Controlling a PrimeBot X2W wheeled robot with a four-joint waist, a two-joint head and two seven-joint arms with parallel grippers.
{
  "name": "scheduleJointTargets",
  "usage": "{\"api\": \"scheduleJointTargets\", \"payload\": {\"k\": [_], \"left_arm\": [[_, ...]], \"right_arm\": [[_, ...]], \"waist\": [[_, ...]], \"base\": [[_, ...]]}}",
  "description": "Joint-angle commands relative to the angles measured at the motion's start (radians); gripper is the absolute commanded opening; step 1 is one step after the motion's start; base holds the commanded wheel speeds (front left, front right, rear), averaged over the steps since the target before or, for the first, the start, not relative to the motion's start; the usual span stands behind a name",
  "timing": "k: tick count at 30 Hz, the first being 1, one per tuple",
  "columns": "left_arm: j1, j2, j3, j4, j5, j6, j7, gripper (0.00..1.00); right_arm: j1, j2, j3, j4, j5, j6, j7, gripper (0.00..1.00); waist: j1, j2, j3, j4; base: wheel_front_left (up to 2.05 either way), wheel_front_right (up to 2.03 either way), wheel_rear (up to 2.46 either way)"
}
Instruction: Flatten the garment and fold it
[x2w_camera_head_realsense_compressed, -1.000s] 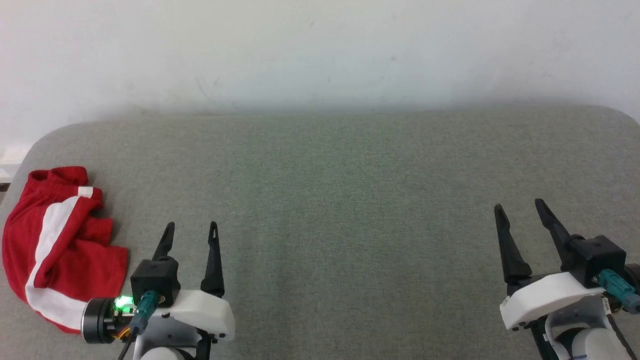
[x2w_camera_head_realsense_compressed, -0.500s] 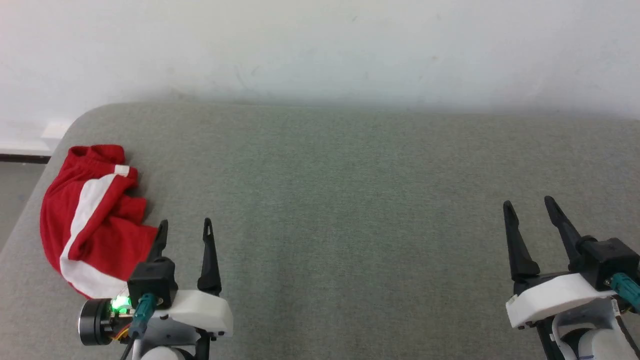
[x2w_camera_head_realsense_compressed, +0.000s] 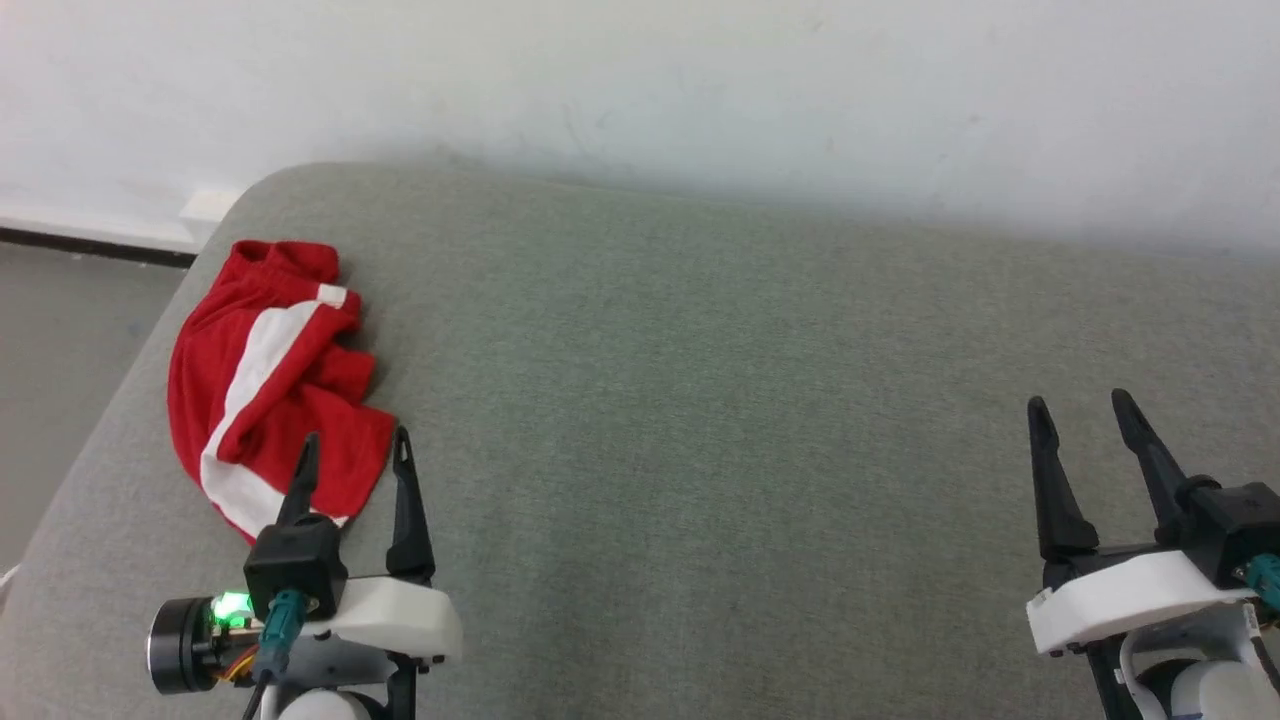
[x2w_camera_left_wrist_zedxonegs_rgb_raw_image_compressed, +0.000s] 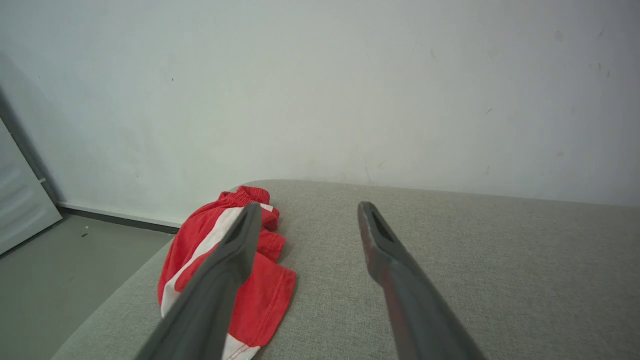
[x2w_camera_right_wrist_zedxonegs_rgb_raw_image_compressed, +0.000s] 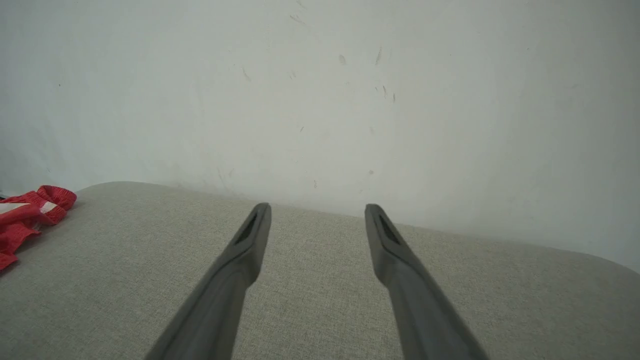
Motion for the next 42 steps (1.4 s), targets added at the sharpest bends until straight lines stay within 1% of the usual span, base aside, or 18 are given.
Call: {"api": "scheduleJointTargets", "payload": {"k": [1,9,17,21,25,30,33,38,40,42], "left_arm": [[-0.017,0.002,0.001,-0.006,-0.006,0.015,-0.013,1.0],[-0.018,0.001,0.009,-0.008,-0.008,0.032,-0.029,1.0],[-0.021,-0.002,0.033,-0.012,-0.015,0.052,-0.046,1.0],[-0.034,0.005,0.043,-0.012,-0.013,0.05,-0.052,1.0],[-0.088,0.034,0.07,-0.01,-0.014,0.04,-0.061,1.0],[-0.211,0.112,0.095,0.045,-0.006,0.002,-0.071,1.0],[-0.29,0.151,0.112,0.119,-0.027,-0.028,-0.077,1.0],[-0.436,0.224,0.123,0.283,-0.058,-0.095,-0.086,1.0],[-0.499,0.249,0.123,0.345,-0.076,-0.126,-0.065,1.0],[-0.564,0.279,0.117,0.402,-0.094,-0.168,-0.029,1.0]], "right_arm": [[0.012,0.002,-0.004,-0.008,0.01,-0.001,-0.011,1.0],[0.015,0.002,-0.008,-0.012,0.018,-0.001,-0.028,1.0],[0.015,0.003,-0.014,-0.018,0.023,-0.001,-0.045,1.0],[0.016,0.003,-0.016,-0.02,0.026,-0.001,-0.051,1.0],[0.012,0.003,-0.015,-0.026,0.026,-0.001,-0.059,1.0],[-0.002,0.003,-0.013,-0.036,0.018,-0.001,-0.07,1.0],[-0.012,0.003,-0.004,-0.042,0.006,-0.001,-0.076,1.0],[-0.034,0.004,-0.008,-0.057,-0.007,-0.002,-0.086,1.0],[-0.043,0.004,-0.008,-0.065,-0.014,-0.002,-0.09,1.0],[-0.054,0.004,-0.008,-0.071,-0.022,-0.002,-0.095,1.0]], "waist": [[-0.0001,0.0,0.008,0.032],[-0.0001,0.0,0.017,0.09],[-0.0001,0.0,0.029,0.129],[-0.0001,0.0,0.033,0.142],[-0.0001,0.0,0.048,0.159],[-0.0001,0.0,0.075,0.173],[-0.0001,0.0,0.098,0.172],[-0.0001,0.0,0.147,0.163],[-0.0001,0.0,0.171,0.16],[-0.0001,0.0,0.196,0.155]], "base": [[0.0,0.0,0.0],[0.0,0.0,0.0],[0.0,0.0,0.0],[0.0,0.0,0.0],[0.0,0.0,0.0],[0.0,0.0,0.0],[0.0,0.0,0.0],[0.0,0.0,0.0],[0.0,0.0,0.0],[0.0,0.0,0.0]]}}
